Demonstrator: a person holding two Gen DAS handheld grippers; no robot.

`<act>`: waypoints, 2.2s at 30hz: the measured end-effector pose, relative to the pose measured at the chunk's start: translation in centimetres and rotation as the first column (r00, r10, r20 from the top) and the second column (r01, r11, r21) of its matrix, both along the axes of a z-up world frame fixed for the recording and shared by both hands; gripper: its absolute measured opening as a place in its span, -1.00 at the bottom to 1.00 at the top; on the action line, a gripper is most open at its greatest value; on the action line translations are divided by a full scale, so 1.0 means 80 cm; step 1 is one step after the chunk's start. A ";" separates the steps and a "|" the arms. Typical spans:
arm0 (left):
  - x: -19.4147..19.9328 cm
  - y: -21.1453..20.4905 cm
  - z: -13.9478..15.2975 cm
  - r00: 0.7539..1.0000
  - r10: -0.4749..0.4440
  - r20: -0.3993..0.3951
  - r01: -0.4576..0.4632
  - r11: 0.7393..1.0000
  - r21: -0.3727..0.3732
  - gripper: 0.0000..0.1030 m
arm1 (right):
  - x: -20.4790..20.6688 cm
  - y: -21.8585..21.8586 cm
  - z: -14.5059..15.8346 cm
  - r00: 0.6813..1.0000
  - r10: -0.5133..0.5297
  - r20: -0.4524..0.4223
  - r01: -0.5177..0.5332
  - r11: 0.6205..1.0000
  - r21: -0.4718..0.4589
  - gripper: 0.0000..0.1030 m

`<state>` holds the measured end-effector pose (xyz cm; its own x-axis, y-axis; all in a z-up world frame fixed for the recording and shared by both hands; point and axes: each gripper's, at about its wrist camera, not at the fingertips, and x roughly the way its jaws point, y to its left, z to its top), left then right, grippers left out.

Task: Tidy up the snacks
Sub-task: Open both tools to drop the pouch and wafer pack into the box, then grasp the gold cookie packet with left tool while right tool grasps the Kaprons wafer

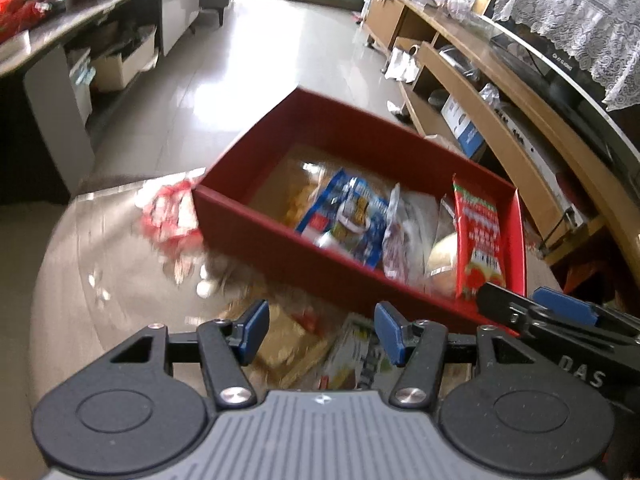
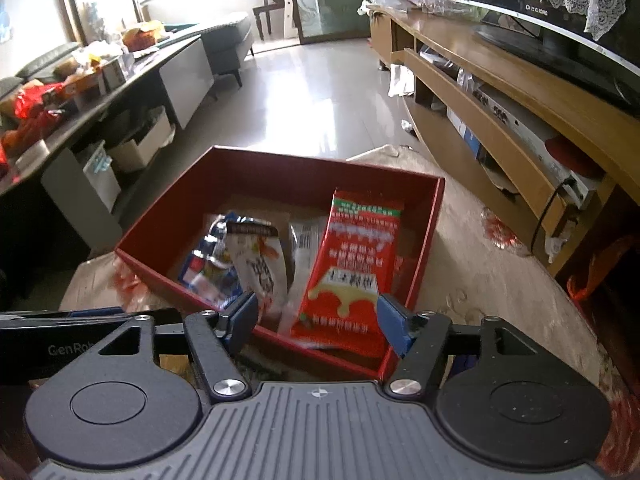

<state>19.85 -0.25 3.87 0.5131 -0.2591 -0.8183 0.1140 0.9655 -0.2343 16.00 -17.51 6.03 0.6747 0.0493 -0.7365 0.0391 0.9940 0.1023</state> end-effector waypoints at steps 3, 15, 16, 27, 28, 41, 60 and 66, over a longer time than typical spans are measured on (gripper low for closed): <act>-0.003 0.013 -0.013 0.998 0.045 -0.043 -0.046 0.999 -0.017 0.15 | -0.014 0.005 0.002 1.000 0.017 0.000 -0.017 1.000 -0.004 0.40; 0.031 0.020 -0.072 0.951 0.242 -0.190 -0.253 0.967 -0.033 0.14 | -0.031 0.020 -0.003 0.998 0.064 -0.028 -0.064 0.998 -0.001 0.41; 0.034 0.017 -0.076 0.947 0.256 -0.194 -0.266 0.963 -0.028 0.15 | -0.030 0.020 -0.004 0.997 0.065 -0.030 -0.065 0.998 0.000 0.41; 0.016 0.003 -0.076 0.963 0.226 -0.149 -0.212 0.971 0.107 -0.13 | -0.032 0.014 -0.006 0.995 0.087 -0.049 -0.087 0.996 -0.011 0.43; 0.012 0.006 -0.075 0.963 0.221 -0.154 -0.206 0.972 0.109 -0.19 | -0.033 0.015 -0.005 0.995 0.090 -0.052 -0.091 0.996 -0.009 0.43; -0.027 0.075 -0.065 0.950 0.232 -0.207 -0.249 0.967 -0.055 -0.36 | -0.012 0.040 -0.051 0.976 0.073 -0.204 -0.050 0.992 0.117 0.44; -0.019 0.095 -0.062 0.957 0.200 -0.213 -0.220 0.972 -0.078 -0.09 | -0.008 0.108 -0.095 0.964 0.113 -0.240 -0.136 0.987 -0.084 0.31; -0.002 0.061 -0.065 0.964 0.176 -0.198 -0.194 0.978 -0.074 -0.01 | -0.053 0.085 -0.072 0.957 0.129 -0.259 -0.152 0.986 -0.072 0.30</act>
<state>19.66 4.59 -1.34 0.3968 -0.2528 -0.8824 -0.1198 0.9389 -0.3228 11.77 -10.68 0.27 0.4567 0.0557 -0.8879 -0.0884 0.9959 0.0170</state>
